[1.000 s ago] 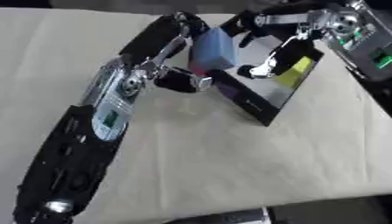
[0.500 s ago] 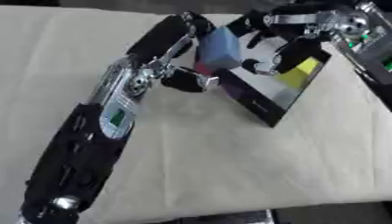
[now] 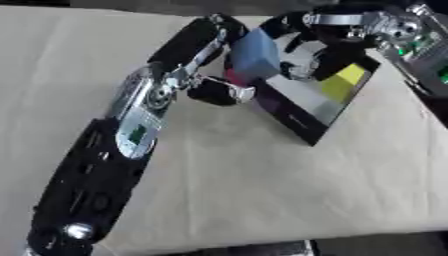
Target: Pick up the objects with one hand, pass them to the other hand, and then place them into the box on the other side of the table.
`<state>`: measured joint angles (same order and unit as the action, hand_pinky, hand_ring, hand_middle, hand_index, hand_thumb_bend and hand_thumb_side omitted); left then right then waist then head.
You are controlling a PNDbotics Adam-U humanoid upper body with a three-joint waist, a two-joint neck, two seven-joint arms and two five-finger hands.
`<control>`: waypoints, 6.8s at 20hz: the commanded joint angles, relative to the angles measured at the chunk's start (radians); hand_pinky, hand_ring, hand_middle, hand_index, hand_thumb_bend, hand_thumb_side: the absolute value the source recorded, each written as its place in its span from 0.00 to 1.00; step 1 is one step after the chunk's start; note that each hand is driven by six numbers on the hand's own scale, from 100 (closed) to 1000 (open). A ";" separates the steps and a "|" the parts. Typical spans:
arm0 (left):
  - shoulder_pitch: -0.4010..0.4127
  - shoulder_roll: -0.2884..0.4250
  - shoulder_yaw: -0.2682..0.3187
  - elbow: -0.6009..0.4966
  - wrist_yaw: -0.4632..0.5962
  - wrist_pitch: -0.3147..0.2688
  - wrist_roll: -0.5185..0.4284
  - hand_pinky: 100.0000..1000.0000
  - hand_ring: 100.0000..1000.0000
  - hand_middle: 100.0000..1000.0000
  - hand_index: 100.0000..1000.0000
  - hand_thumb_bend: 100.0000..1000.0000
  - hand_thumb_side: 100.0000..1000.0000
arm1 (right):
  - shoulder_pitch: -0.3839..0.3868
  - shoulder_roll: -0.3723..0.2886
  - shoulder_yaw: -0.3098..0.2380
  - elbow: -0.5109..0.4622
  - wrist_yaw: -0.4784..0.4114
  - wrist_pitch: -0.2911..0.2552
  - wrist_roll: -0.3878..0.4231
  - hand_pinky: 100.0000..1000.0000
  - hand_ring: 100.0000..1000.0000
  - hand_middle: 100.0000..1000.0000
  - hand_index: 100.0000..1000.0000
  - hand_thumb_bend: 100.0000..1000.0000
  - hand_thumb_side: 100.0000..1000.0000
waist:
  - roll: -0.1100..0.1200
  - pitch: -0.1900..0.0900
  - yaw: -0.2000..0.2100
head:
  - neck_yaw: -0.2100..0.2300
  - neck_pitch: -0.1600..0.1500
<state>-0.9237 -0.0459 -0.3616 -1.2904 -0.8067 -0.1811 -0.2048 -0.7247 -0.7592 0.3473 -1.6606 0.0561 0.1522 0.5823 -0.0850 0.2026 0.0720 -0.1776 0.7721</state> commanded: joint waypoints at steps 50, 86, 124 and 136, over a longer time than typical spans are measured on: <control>-0.015 -0.027 0.006 0.005 -0.066 0.008 0.036 0.62 0.55 0.41 0.40 0.00 0.22 | -0.015 -0.016 -0.029 -0.065 -0.026 -0.036 0.099 0.86 1.00 0.95 1.00 0.21 0.00 | -0.011 -0.004 -0.007 | 0.000 -0.002; -0.016 -0.030 -0.007 -0.008 -0.045 -0.008 0.038 0.62 0.54 0.40 0.39 0.00 0.23 | -0.018 -0.009 -0.031 -0.061 -0.007 -0.059 0.111 0.87 1.00 0.97 1.00 0.03 0.17 | -0.012 0.008 -0.010 | 0.001 -0.002; -0.015 -0.031 -0.025 -0.036 0.035 -0.038 0.025 0.62 0.53 0.39 0.39 0.00 0.27 | -0.026 -0.001 -0.025 -0.041 0.040 -0.059 0.110 0.87 1.00 0.96 1.00 0.03 0.22 | -0.013 0.012 -0.010 | -0.002 -0.002; -0.014 -0.033 -0.027 -0.043 0.109 -0.076 0.027 0.61 0.53 0.37 0.41 0.00 0.33 | -0.026 0.002 -0.024 -0.030 0.047 -0.052 0.112 0.85 1.00 0.88 1.00 0.01 0.25 | -0.014 0.013 -0.012 | -0.003 -0.002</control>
<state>-0.9132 -0.0489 -0.3729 -1.2870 -0.7222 -0.2414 -0.1801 -0.7385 -0.7446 0.3306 -1.7066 0.0874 0.0916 0.7011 -0.0877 0.2170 0.0627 -0.1783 0.7721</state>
